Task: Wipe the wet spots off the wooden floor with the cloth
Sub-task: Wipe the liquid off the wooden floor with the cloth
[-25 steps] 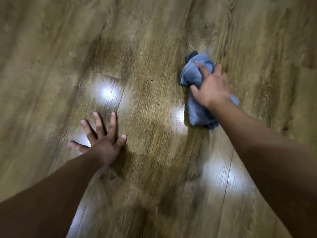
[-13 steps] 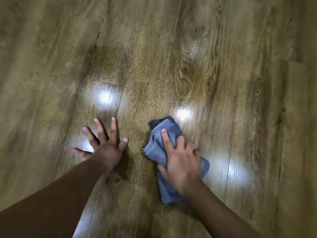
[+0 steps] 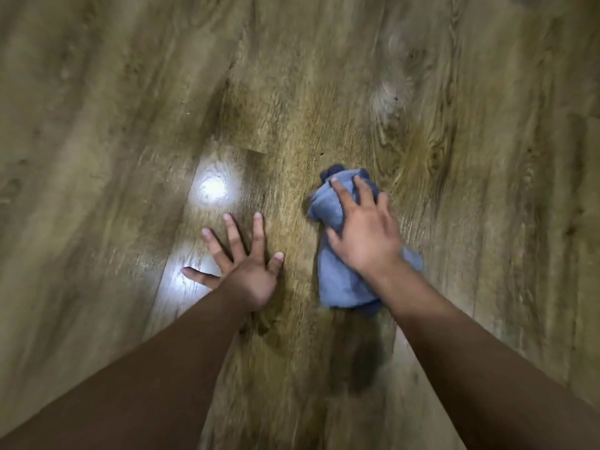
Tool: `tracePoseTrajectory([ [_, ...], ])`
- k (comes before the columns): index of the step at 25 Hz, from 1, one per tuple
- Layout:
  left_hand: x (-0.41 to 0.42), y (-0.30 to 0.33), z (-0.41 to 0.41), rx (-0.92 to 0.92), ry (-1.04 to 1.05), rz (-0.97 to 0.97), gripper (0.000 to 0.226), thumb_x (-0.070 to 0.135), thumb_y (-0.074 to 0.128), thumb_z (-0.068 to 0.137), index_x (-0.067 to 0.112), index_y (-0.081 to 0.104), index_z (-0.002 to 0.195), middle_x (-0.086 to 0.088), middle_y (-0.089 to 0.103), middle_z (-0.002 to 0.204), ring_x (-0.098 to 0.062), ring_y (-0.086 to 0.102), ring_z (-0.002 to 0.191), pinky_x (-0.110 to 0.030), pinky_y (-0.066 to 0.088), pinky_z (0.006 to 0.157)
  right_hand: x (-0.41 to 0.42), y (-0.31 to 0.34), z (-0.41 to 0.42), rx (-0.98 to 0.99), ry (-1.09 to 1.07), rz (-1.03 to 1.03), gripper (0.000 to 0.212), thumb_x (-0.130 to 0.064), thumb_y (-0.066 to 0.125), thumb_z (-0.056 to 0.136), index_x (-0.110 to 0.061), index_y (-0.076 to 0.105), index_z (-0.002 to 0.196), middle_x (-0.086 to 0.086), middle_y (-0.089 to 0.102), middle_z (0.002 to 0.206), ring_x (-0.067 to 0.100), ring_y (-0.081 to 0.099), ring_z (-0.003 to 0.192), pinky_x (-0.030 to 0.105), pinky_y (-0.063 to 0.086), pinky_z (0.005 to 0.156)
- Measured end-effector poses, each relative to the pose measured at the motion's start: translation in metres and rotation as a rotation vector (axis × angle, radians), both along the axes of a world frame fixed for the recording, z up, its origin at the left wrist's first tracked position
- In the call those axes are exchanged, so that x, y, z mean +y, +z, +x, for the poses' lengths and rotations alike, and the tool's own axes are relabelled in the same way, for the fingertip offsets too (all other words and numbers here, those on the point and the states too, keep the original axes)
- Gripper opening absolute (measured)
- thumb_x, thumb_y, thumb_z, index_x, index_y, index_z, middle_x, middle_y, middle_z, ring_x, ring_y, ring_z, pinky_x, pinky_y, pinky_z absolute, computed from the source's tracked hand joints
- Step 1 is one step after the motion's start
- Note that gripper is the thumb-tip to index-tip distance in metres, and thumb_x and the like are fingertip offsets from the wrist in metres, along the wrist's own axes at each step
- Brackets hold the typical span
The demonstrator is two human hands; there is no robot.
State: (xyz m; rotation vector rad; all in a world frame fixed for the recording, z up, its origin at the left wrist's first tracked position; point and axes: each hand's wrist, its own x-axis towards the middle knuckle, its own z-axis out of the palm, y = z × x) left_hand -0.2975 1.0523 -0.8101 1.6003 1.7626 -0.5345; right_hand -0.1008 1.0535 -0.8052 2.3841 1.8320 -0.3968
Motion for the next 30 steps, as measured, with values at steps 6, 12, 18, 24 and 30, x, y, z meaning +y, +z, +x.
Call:
tracePoseTrajectory([
  [6, -0.002, -0.026, -0.008, -0.055, 0.054, 0.087, 0.077, 0.073, 0.025, 0.094, 0.066, -0.044, 0.128, 0.014, -0.060, 0.141, -0.028, -0.056, 0.132, -0.083, -0.025, 0.089, 0.017, 0.010, -0.027, -0.007, 0.012, -0.015, 0.084, -0.052, 0.057, 0.086, -0.035, 0.016, 0.157, 0.008, 0.020, 0.161, 0.037, 0.034, 0.128, 0.047, 0.033, 0.103],
  [12, -0.004, -0.035, -0.010, -0.041, 0.059, 0.142, 0.066, 0.067, 0.016, 0.095, 0.065, -0.036, 0.136, 0.015, -0.060, 0.141, -0.024, -0.057, 0.130, -0.080, -0.031, 0.085, -0.072, 0.009, -0.058, -0.044, 0.259, -0.054, 0.087, -0.047, 0.056, 0.090, -0.022, 0.009, 0.160, 0.019, 0.008, 0.165, 0.042, 0.011, 0.147, 0.053, 0.004, 0.120],
  [18, 0.040, -0.011, 0.008, -0.134, -0.238, 0.678, 0.043, 0.049, 0.034, 0.101, 0.029, 0.051, 0.134, -0.009, 0.036, 0.150, -0.029, 0.025, 0.139, -0.067, 0.014, 0.112, -0.060, 0.005, -0.002, 0.013, 0.274, 0.017, 0.080, -0.042, 0.057, 0.093, -0.019, 0.018, 0.159, 0.017, 0.022, 0.163, 0.034, 0.020, 0.149, 0.040, -0.003, 0.122],
  [24, 0.085, -0.036, 0.017, -0.142, -0.238, 0.771, 0.045, 0.047, 0.037, 0.098, 0.027, 0.052, 0.135, -0.007, 0.040, 0.151, -0.029, 0.031, 0.141, -0.064, 0.021, 0.107, 0.006, 0.005, 0.119, 0.047, -0.052, 0.173, 0.073, -0.032, 0.065, 0.085, -0.013, 0.040, 0.150, 0.016, 0.044, 0.150, 0.036, 0.040, 0.135, 0.043, 0.024, 0.118],
  [30, 0.086, -0.042, 0.019, -0.119, -0.273, 0.842, 0.046, 0.047, 0.041, 0.092, 0.029, 0.054, 0.133, -0.004, 0.043, 0.149, -0.028, 0.035, 0.141, -0.061, 0.025, 0.106, 0.083, -0.008, 0.179, 0.031, -0.320, 0.297, 0.060, -0.036, 0.057, 0.086, -0.009, 0.048, 0.138, 0.017, 0.055, 0.134, 0.038, 0.047, 0.123, 0.044, 0.038, 0.104],
])
